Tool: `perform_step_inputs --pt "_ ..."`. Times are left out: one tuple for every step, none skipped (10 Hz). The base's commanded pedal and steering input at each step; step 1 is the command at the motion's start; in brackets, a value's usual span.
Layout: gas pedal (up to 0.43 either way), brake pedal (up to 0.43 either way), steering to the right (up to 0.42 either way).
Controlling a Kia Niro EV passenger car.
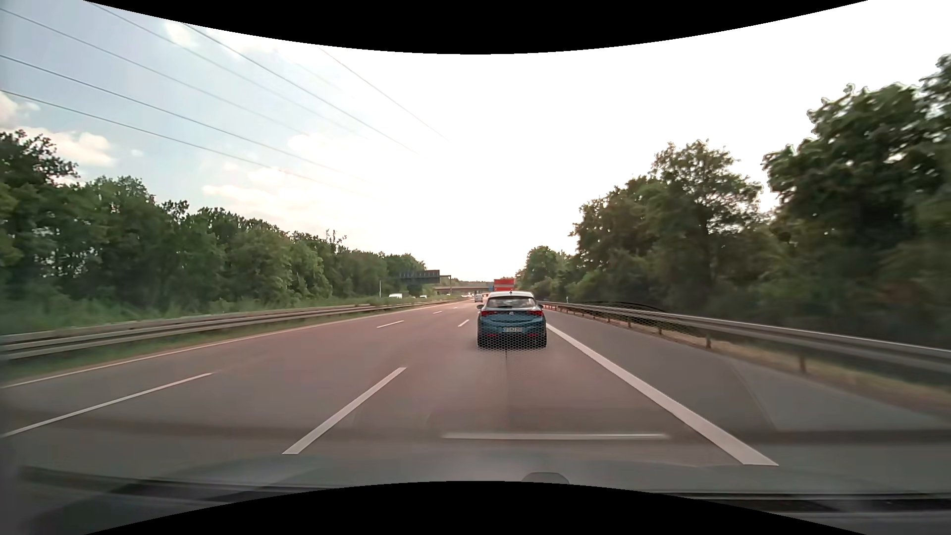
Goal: Follow the waypoints while adhering to traffic rules and regulations
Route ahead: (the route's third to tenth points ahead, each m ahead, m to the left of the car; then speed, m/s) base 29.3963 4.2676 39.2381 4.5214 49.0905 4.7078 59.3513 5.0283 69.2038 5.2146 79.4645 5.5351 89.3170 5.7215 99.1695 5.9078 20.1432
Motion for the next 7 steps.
perform_step_inputs --pt "0.0 0.0 -0.006" --pt "0.0 0.0 -0.006" --pt "0.0 0.0 -0.006" --pt "0.0 0.0 -0.006" --pt "0.0 0.0 -0.006" --pt "0.0 0.0 -0.006" --pt "0.0 0.0 -0.006"
